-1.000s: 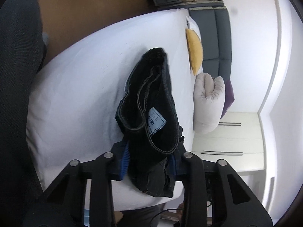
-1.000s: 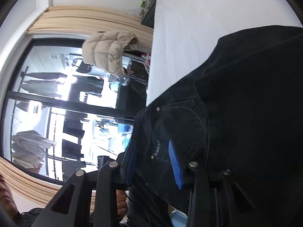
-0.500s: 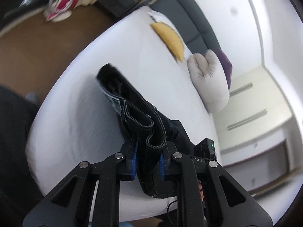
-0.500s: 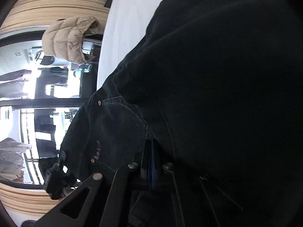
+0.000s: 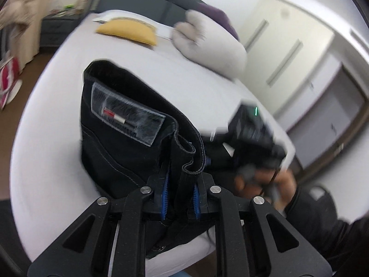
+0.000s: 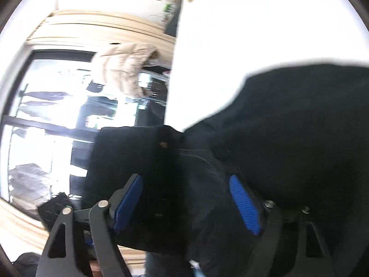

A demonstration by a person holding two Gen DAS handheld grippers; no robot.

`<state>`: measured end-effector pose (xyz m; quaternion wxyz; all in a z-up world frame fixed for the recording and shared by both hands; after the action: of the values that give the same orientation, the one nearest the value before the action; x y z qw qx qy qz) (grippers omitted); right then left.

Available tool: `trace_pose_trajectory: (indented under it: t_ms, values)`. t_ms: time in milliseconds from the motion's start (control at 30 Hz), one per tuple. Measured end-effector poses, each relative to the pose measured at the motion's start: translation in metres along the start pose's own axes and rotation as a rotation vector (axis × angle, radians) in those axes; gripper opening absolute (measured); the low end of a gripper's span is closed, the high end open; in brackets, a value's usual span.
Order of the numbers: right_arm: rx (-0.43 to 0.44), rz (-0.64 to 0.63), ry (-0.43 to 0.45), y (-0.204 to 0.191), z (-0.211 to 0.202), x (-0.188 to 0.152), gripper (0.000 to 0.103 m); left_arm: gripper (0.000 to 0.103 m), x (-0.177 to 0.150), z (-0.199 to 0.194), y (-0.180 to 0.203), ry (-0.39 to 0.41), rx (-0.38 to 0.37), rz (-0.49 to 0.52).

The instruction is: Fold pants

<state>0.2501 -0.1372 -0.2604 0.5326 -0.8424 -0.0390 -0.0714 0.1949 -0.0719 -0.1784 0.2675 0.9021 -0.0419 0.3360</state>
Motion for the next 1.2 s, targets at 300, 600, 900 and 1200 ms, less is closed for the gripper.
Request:
trace_pose_trajectory:
  t_ms: [300,600,900,1200]
  values:
    - [0.056,-0.111,0.032,-0.032,-0.061,0.005,0.103,0.015,-0.014,0.09,0.072,-0.127,0.02,0.207]
    - [-0.091,-0.116,-0.072,-0.001,-0.029,0.008,0.035,0.014,-0.042,0.135,0.118,-0.192,0.025,0.354]
    - [-0.194,-0.081,0.002,0.037,-0.099,0.001,0.017,0.013,-0.056,0.182,0.17,-0.228,-0.06,0.426]
    - [-0.251,-0.035,0.011,0.078,-0.126,0.018,0.017,0.013,-0.071,0.233,0.21,-0.264,-0.062,0.446]
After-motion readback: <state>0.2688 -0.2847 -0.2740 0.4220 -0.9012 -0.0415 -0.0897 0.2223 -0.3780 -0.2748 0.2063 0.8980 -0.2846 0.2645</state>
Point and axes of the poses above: each gripper's, at about its wrist camera, not at the fingertips, and z roughly the way its jaws point, y to its right, x to its top, the point moved 8 cm from there along z, roughly the way its jaws point, and after that the axes turned 2 degrees about -y, right-handed, at the moved point
